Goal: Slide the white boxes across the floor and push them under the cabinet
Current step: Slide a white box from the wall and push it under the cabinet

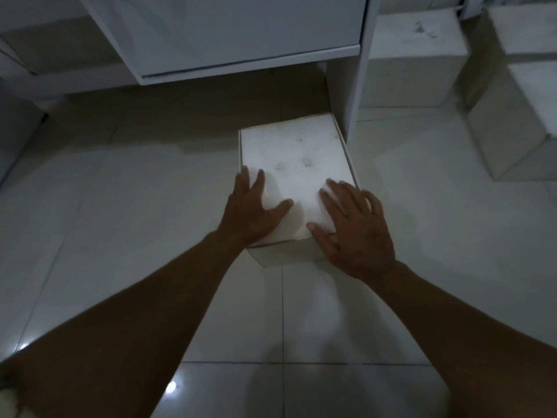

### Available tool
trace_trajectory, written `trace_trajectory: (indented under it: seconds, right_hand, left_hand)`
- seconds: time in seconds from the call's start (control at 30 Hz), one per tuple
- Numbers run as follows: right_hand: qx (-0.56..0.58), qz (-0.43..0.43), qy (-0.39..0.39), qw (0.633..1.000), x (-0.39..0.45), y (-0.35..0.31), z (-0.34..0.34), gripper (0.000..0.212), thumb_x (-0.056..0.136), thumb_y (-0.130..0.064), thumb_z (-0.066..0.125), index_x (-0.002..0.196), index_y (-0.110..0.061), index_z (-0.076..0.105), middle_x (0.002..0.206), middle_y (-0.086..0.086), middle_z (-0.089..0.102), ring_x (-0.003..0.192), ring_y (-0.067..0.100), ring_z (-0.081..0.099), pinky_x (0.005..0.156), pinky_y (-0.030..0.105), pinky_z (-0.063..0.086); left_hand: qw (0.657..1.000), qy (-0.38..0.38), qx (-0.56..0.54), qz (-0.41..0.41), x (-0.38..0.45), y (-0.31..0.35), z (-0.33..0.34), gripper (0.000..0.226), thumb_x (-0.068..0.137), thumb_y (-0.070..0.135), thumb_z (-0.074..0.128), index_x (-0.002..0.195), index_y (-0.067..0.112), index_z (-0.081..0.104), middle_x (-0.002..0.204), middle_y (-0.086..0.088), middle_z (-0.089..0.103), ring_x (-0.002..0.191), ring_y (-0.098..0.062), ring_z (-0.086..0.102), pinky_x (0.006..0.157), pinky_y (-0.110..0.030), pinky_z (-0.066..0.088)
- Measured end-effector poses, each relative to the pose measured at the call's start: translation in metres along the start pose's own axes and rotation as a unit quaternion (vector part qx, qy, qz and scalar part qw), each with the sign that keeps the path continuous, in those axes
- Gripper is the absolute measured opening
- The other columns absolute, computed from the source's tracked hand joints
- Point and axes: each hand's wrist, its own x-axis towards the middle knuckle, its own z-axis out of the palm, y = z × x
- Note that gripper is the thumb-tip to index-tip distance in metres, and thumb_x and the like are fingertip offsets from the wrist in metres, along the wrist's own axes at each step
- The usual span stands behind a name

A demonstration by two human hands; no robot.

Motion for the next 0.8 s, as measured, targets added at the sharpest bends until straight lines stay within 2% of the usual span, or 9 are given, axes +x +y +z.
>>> trace_trajectory:
  seconds: [0.07,0.13,0.23,0.33,0.43,0.53,0.6,0.7,0.8]
  right_hand:
    - [0.054,-0.075,-0.015,0.996,-0.006,0.011,-0.001,0.068,0.089,-0.054,0.053,0.138,-0.006,0.052,0.149,0.010,0.043,0.142,0.024,0.033,0.113,0.049,0.026]
    - [0.068,-0.091,-0.031,0.993,-0.007,0.017,0.000,0.076,0.082,-0.055,0.060,0.138,-0.004,0.052,0.149,0.010,0.043,0.142,0.023,0.033,0.114,0.048,0.026]
    - [0.072,-0.096,-0.026,0.992,-0.005,0.021,0.001,0.076,0.078,-0.052,0.065,0.136,-0.004,0.053,0.148,0.010,0.045,0.140,0.023,0.036,0.114,0.047,0.027]
    - [0.076,-0.099,0.003,0.992,0.001,0.025,0.006,0.069,0.079,-0.046,0.066,0.132,-0.003,0.057,0.143,0.010,0.050,0.136,0.023,0.042,0.113,0.045,0.030]
    - [0.071,-0.088,0.006,0.994,0.011,0.030,0.013,0.067,0.081,-0.046,0.066,0.131,-0.002,0.058,0.142,0.011,0.052,0.135,0.025,0.044,0.113,0.046,0.030]
    - [0.067,-0.045,0.013,0.997,0.025,0.034,0.019,0.065,0.082,-0.044,0.068,0.131,-0.002,0.058,0.141,0.011,0.053,0.135,0.026,0.043,0.113,0.047,0.030]
    - [0.064,0.013,0.019,0.998,0.034,0.036,0.024,0.072,0.080,-0.047,0.071,0.135,-0.003,0.054,0.143,0.010,0.051,0.137,0.026,0.040,0.113,0.047,0.029]
    - [0.087,0.134,0.026,0.987,0.046,0.042,0.030,0.099,0.072,-0.052,0.078,0.146,-0.002,0.036,0.151,0.014,0.038,0.141,0.027,0.032,0.114,0.048,0.027]
    - [0.153,0.231,0.000,0.961,0.061,0.052,0.037,0.117,0.069,-0.059,0.078,0.154,-0.008,0.016,0.159,0.009,0.021,0.146,0.022,0.018,0.119,0.040,0.019]
  left_hand:
    - [0.989,-0.020,0.065,0.132,-0.015,-0.007,0.003,0.099,0.080,0.076,0.044,0.155,0.021,0.010,0.163,0.000,-0.006,0.149,-0.014,-0.009,0.121,-0.044,0.005]
    - [0.971,-0.053,0.106,0.206,-0.026,-0.017,0.001,0.108,0.073,0.081,0.045,0.155,0.022,0.009,0.163,0.005,-0.006,0.147,-0.006,-0.012,0.122,-0.043,0.003]
    - [0.957,-0.055,0.156,0.238,-0.030,-0.022,0.002,0.117,0.069,0.084,0.051,0.156,0.022,0.004,0.161,0.006,-0.010,0.147,-0.008,-0.012,0.121,-0.036,-0.002]
    - [0.959,-0.041,0.156,0.235,-0.022,-0.020,0.002,0.104,0.079,0.065,0.062,0.156,0.021,0.007,0.163,0.002,-0.005,0.149,-0.014,-0.005,0.121,-0.036,0.001]
    - [0.962,-0.054,0.147,0.223,-0.005,-0.017,-0.001,0.101,0.082,0.058,0.064,0.156,0.022,0.006,0.163,0.003,-0.005,0.149,-0.014,-0.006,0.119,-0.032,-0.001]
    - [0.965,-0.068,0.147,0.206,0.019,-0.009,-0.003,0.100,0.084,0.051,0.066,0.156,0.020,0.004,0.163,0.002,-0.006,0.149,-0.016,-0.007,0.118,-0.034,-0.001]
    - [0.968,-0.069,0.152,0.188,0.036,-0.001,-0.001,0.099,0.085,0.045,0.066,0.156,0.018,0.002,0.163,0.002,-0.008,0.149,-0.018,-0.008,0.119,-0.037,0.001]
    - [0.974,-0.063,0.149,0.159,0.058,0.008,0.004,0.096,0.087,0.034,0.065,0.155,0.016,-0.001,0.163,-0.001,-0.010,0.149,-0.021,-0.011,0.119,-0.042,0.000]
    - [0.977,-0.046,0.156,0.141,0.076,0.008,0.009,0.096,0.088,0.032,0.061,0.155,0.014,-0.005,0.163,-0.002,-0.014,0.148,-0.024,-0.015,0.118,-0.044,-0.004]
